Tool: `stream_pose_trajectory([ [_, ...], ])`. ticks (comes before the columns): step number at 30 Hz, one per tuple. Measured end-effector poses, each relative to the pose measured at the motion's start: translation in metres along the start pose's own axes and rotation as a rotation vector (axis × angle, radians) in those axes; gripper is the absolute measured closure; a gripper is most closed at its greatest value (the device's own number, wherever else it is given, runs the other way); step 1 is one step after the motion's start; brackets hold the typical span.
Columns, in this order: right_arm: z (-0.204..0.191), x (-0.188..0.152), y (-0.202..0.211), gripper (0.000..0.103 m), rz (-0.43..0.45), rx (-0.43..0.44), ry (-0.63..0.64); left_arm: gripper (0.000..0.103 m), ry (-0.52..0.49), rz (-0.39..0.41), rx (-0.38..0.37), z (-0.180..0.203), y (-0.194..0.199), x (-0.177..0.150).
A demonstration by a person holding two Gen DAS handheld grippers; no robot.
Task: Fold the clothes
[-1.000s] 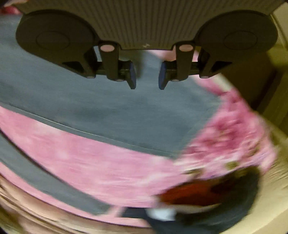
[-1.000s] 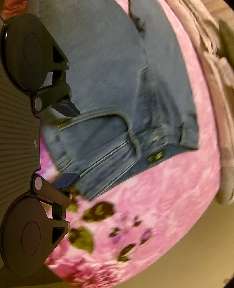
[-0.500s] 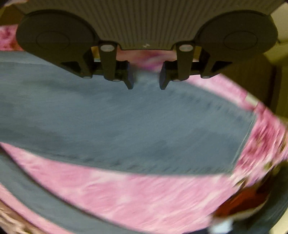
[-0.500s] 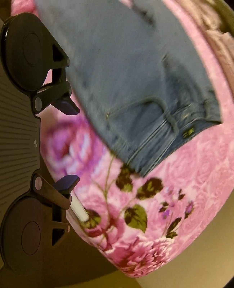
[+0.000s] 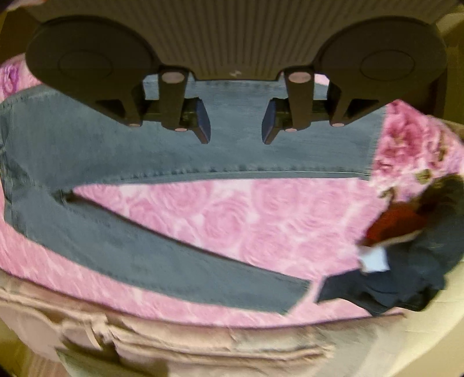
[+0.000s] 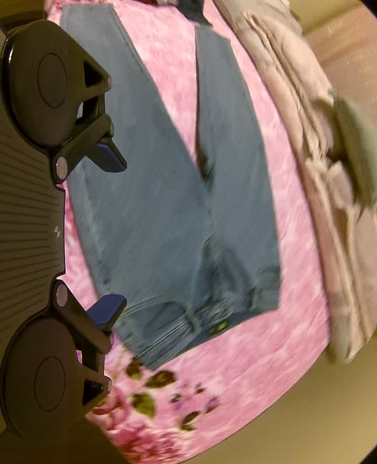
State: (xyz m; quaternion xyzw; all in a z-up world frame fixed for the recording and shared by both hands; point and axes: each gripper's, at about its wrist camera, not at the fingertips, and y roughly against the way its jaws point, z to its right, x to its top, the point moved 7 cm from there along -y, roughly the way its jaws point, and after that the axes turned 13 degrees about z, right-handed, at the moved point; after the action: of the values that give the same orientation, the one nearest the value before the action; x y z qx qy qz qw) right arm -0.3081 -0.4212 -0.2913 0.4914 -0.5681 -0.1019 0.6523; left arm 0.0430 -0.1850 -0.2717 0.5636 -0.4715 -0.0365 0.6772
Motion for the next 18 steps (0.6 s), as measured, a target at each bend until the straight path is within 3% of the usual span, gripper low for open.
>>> stream_pose_trajectory([
  [4, -0.011, 0.02, 0.023, 0.009, 0.045, 0.057, 0.025, 0.065, 0.018, 0.075, 0.04, 0.001, 0.039, 0.006],
  [9, -0.004, 0.03, 0.064, 0.009, 0.085, 0.102, 0.067, 0.059, 0.016, 0.13, 0.037, 0.036, 0.087, -0.005],
  [14, 0.019, 0.024, 0.108, 0.008, 0.129, 0.122, 0.119, 0.059, -0.001, 0.158, 0.023, 0.08, 0.128, -0.034],
  [16, 0.029, 0.016, 0.118, 0.001, 0.122, 0.122, 0.142, 0.059, 0.003, 0.161, 0.01, 0.091, 0.143, -0.046],
  [18, 0.042, 0.004, 0.128, 0.001, 0.105, 0.103, 0.148, 0.059, 0.012, 0.158, 0.009, 0.095, 0.156, -0.057],
])
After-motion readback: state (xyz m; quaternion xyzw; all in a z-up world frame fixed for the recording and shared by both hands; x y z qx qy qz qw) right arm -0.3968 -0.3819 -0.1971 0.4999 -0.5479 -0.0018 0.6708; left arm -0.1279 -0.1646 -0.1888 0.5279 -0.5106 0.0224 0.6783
